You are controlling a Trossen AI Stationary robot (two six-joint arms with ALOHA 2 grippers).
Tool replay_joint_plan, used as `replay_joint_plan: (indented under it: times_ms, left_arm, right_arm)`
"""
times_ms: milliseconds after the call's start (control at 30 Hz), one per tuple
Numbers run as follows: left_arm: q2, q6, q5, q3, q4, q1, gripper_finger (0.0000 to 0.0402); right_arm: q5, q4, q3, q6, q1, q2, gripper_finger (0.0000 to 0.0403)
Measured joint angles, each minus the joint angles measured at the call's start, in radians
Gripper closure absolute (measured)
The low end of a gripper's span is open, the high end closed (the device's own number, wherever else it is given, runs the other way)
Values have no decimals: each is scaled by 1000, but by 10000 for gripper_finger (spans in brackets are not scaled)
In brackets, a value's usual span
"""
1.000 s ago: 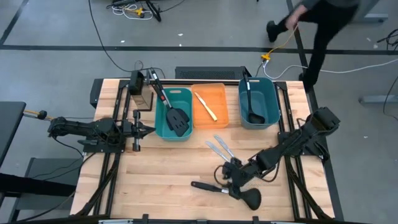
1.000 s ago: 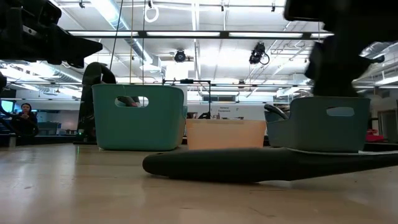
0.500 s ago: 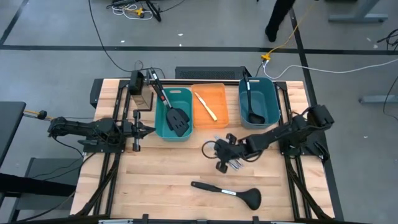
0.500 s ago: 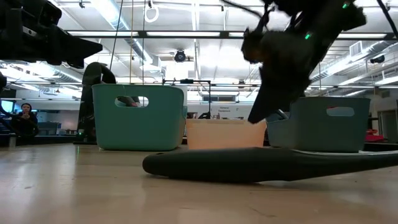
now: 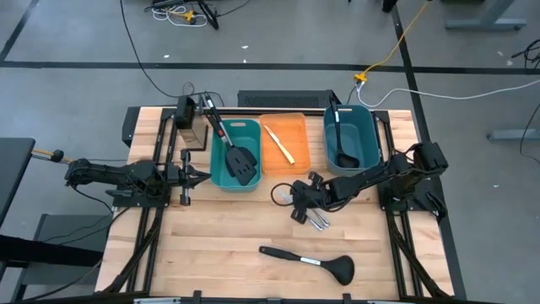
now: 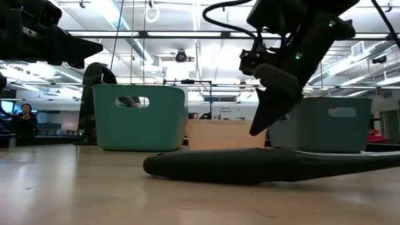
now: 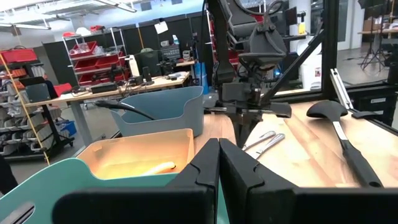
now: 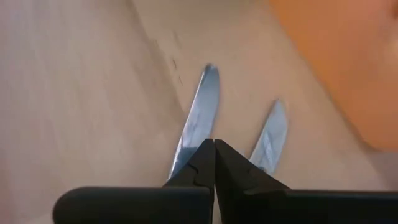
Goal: Pick & Place Kitchen Items
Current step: Adjust the silver knives
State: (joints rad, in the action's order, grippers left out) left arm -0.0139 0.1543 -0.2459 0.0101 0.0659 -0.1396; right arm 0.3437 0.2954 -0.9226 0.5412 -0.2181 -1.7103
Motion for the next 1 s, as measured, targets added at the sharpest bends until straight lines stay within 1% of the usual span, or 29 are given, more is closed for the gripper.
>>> replay_joint_plan:
  times_ms: [433,600,700,867,1000]
  left_arm:
    - [0,0,0,0,0,0,386]
    - [0,0,0,0,0,0,386]
    - [0,-1,0,0,0,0,386]
    - [0,-1,0,0,0,0,386]
    - [0,-1,0,0,0,0,386]
  right_arm:
    - [-30,141,0,104,-71,0,398]
    - [-36,133,1,105,-72,-10,399]
    - [-46,130,1,105,-72,-44,399]
    - [-31,112,-2,109,-73,-89,399]
    - [-39,83,-1,92,-73,-90,399]
